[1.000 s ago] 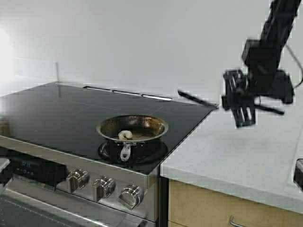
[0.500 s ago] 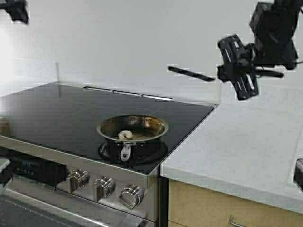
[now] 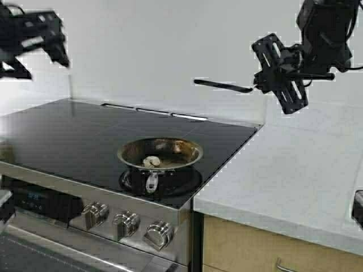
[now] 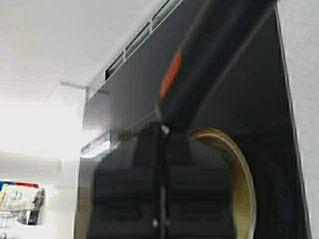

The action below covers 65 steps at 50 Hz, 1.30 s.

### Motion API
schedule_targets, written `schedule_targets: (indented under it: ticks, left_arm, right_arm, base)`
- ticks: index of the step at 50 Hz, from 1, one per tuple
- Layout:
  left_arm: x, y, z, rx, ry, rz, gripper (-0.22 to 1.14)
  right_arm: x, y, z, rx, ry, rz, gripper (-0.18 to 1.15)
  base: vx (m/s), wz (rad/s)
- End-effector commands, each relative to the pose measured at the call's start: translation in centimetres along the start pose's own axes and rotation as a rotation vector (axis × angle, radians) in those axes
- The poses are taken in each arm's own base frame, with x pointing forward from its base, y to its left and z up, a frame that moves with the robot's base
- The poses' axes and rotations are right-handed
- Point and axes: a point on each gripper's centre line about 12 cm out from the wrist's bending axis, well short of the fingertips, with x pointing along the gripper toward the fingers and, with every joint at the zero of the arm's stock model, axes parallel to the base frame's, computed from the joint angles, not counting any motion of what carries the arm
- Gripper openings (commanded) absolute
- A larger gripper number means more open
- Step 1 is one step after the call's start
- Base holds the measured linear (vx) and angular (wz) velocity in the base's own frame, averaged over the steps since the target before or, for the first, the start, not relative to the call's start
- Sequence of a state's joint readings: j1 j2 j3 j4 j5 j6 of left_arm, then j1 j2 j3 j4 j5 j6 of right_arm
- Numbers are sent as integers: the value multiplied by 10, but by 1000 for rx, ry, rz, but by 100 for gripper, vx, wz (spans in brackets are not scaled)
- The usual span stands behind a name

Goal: Add oil to the pan and cook the shrimp and serve it

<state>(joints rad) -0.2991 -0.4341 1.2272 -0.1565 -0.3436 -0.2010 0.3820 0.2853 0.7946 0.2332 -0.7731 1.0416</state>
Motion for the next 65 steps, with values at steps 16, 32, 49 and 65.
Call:
schedule_targets:
  ticks: [16,32,49,65]
  left_arm:
    - [100,-21,-80,-78,83,-172,101]
    - [159,-36,-137,-391,174,-390,101]
    - [202,-46,-173,-580,270,-528,100]
    - [216,-53,-184,-668,332,-608,100]
  right_arm:
    - [-14,5,6,-1,-34,50,7]
    - [-14,4,6,-2,-36,49,7]
    - [-14,4,6,-4,-35,47,7]
    - [-13,3,5,-4,-35,46,7]
  base:
    - [0,0]
    - [0,0]
    - [0,0]
    - [0,0]
